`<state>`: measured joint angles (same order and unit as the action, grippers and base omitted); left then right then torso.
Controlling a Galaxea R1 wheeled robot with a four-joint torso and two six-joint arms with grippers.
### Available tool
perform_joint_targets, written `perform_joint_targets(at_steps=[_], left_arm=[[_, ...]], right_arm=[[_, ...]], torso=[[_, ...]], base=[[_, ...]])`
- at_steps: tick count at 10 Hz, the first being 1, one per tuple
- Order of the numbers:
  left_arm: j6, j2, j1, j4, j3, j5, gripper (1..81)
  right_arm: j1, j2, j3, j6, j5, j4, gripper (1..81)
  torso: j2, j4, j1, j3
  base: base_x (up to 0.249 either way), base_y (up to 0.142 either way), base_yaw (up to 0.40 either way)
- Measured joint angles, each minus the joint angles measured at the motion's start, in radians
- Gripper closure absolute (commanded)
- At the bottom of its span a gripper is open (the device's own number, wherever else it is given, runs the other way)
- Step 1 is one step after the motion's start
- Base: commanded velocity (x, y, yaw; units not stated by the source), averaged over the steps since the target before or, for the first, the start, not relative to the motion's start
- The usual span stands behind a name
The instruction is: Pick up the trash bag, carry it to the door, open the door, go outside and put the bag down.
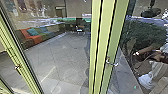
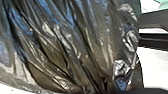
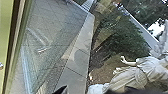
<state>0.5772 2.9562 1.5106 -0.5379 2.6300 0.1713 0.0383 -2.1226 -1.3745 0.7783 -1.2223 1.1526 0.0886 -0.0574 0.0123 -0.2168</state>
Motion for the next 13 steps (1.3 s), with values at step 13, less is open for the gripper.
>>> perform_joint_targets(at_steps=[13], left_arm=[[-0.006,0.006,0.003,0.0,0.002,0.0,81.1]], right_arm=[[0.01,0.286,-0.13,-0.316,0.037,0.026,1.0]], torso=[[0.0,0.0,0.001,0.0]], base=[[0.0,0.0,0.0]])
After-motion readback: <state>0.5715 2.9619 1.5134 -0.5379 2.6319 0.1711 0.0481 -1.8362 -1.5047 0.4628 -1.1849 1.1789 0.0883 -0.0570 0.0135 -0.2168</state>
